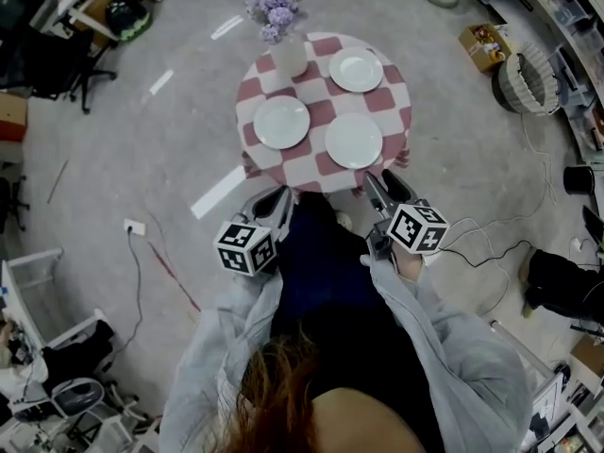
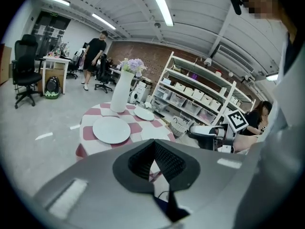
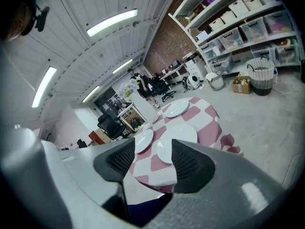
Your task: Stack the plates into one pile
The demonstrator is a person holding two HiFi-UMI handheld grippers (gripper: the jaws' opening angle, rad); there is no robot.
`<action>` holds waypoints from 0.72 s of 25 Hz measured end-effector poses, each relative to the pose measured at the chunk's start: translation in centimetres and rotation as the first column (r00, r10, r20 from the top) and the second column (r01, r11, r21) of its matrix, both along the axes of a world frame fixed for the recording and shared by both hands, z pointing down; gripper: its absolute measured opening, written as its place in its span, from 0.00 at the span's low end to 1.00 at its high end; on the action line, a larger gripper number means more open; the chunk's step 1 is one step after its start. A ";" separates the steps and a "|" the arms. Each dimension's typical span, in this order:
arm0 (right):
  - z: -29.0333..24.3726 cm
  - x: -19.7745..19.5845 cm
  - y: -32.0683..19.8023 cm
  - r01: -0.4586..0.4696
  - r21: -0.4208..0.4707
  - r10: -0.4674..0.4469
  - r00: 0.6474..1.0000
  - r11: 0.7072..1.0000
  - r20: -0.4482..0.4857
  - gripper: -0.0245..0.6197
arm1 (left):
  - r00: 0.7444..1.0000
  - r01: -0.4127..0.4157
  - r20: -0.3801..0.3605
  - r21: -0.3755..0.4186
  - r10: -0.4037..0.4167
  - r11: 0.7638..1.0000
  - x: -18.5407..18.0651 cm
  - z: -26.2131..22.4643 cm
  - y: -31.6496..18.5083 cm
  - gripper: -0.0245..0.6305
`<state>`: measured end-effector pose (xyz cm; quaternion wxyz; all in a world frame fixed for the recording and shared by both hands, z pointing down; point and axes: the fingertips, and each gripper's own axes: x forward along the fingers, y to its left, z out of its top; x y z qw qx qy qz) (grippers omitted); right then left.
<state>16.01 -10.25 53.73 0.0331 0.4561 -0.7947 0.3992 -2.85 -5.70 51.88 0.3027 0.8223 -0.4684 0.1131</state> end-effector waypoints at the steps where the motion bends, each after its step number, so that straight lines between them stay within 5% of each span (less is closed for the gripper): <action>1: 0.6 -0.2 0.1 -0.005 -0.028 0.006 0.999 1.000 0.034 0.40 | 1.000 -0.010 0.003 -0.013 0.010 1.000 0.0 0.3 -0.2 0.06; 5: 2.8 -1.6 0.7 -0.007 -0.196 0.065 0.954 0.981 0.294 0.41 | 0.999 -0.046 0.006 -0.049 0.047 0.998 0.1 0.9 -1.5 0.06; 9: 4.8 -2.1 0.6 -0.045 -0.360 0.244 0.812 0.932 0.530 0.41 | 0.998 -0.069 0.005 -0.083 0.069 0.994 0.0 1.5 -2.7 0.06; 14: 8.4 -1.0 -0.3 -0.134 -0.487 0.445 0.656 0.863 0.609 0.42 | 0.997 -0.083 -0.002 -0.122 0.083 0.989 0.0 2.8 -3.4 0.06; 18: 10.6 -0.1 -0.7 -0.192 -0.560 0.545 0.607 0.806 0.578 0.44 | 0.997 -0.081 -0.020 -0.150 0.078 0.985 0.0 3.8 -3.7 0.06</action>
